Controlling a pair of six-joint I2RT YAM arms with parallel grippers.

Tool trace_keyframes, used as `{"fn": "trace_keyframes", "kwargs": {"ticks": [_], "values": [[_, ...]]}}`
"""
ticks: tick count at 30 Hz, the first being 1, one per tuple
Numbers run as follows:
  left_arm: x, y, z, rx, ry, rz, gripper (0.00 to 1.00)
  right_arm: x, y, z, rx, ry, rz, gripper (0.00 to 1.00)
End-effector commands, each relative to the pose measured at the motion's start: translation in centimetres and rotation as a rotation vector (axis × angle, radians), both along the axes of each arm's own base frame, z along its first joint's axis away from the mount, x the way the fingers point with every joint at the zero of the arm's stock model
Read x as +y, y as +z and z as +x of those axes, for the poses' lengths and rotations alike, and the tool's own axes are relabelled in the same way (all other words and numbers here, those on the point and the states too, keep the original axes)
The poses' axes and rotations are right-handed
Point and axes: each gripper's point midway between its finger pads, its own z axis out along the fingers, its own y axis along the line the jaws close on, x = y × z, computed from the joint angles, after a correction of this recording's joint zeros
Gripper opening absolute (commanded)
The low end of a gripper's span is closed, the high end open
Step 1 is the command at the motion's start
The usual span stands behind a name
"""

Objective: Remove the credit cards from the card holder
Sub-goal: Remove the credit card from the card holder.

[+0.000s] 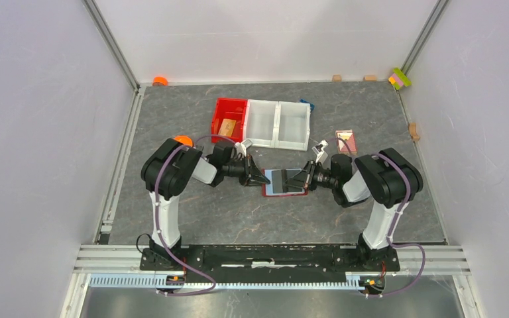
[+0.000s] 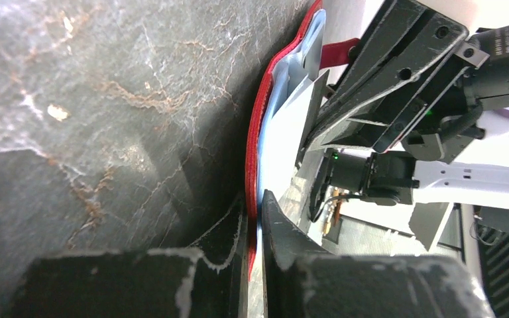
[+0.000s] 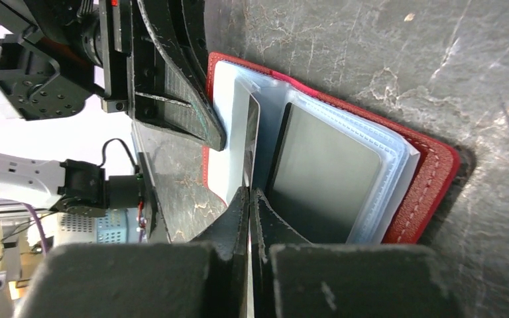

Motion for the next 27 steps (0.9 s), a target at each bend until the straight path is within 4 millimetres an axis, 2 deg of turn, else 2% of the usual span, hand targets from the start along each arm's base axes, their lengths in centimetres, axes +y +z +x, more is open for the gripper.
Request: {"fn": "trace_keyframes", "kwargs": {"ticks": [1, 9, 13, 20, 27], "values": [[0.2, 0.7, 1.0, -0.107, -0.006, 0.062, 0.02, -1.1, 0.4, 1.6, -0.096, -0.033, -0.094, 0.00], [1.5, -0.1, 1.2, -0.131, 0.017, 0.192, 0.02, -2.7, 0.6, 2.4, -0.153, -0.077, -0.197, 0.00], [1.9, 0.0, 1.0, -0.139, 0.023, 0.215, 0.02, -2.9, 1.5, 2.3, -0.165, -0.082, -0.206, 0.00], [2.8, 0.5, 1.0, -0.170, 0.046, 0.275, 0.02, -3.0, 4.4, 3.4, -0.209, -0.102, -0.231, 0.00], [3.8, 0.8, 0.9, -0.207, 0.086, 0.327, 0.02, -0.6, 8.8, 5.2, -0.249, -0.095, -0.184, 0.00]]}}
